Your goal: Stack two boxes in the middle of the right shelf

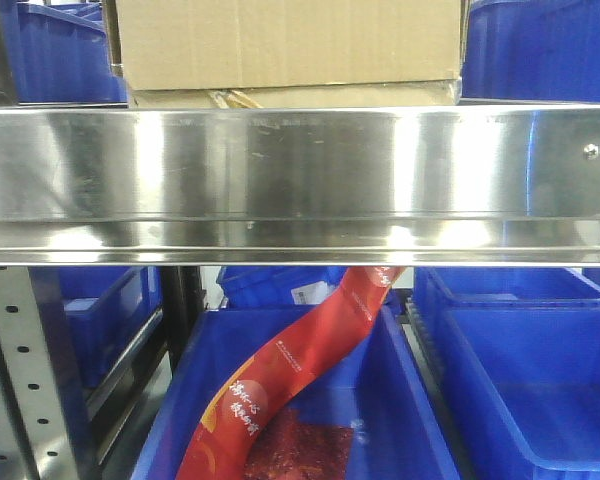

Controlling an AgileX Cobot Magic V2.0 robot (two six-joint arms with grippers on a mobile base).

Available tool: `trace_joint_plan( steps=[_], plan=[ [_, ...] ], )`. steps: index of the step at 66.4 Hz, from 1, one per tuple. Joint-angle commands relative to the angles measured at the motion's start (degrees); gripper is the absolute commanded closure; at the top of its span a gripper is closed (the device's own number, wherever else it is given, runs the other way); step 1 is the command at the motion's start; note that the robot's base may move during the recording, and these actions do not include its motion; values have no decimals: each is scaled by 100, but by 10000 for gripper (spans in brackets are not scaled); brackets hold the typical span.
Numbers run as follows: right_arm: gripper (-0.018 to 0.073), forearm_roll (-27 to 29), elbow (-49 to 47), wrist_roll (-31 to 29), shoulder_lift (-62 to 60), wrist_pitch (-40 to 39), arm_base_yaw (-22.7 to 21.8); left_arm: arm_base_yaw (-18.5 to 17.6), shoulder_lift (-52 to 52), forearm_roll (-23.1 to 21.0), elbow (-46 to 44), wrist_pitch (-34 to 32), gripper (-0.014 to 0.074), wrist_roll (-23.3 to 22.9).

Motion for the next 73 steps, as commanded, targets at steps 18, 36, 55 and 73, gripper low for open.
trace_joint_plan(
  steps=[18,36,55,73],
  plan=[
    [728,-7,17,-15,-28,-68,-35,23,-32,-19,4,-86,687,-22],
    [728,-7,17,-15,-28,-68,-35,629,-729,-697,610,1,687,1015],
    [728,-7,17,-15,-28,-68,-35,1609,-1720,-931,1652,210,687,1592],
    [728,-7,17,-15,-28,-68,-35,1675,-2004,-890,2705,-652,687,1592]
  ],
)
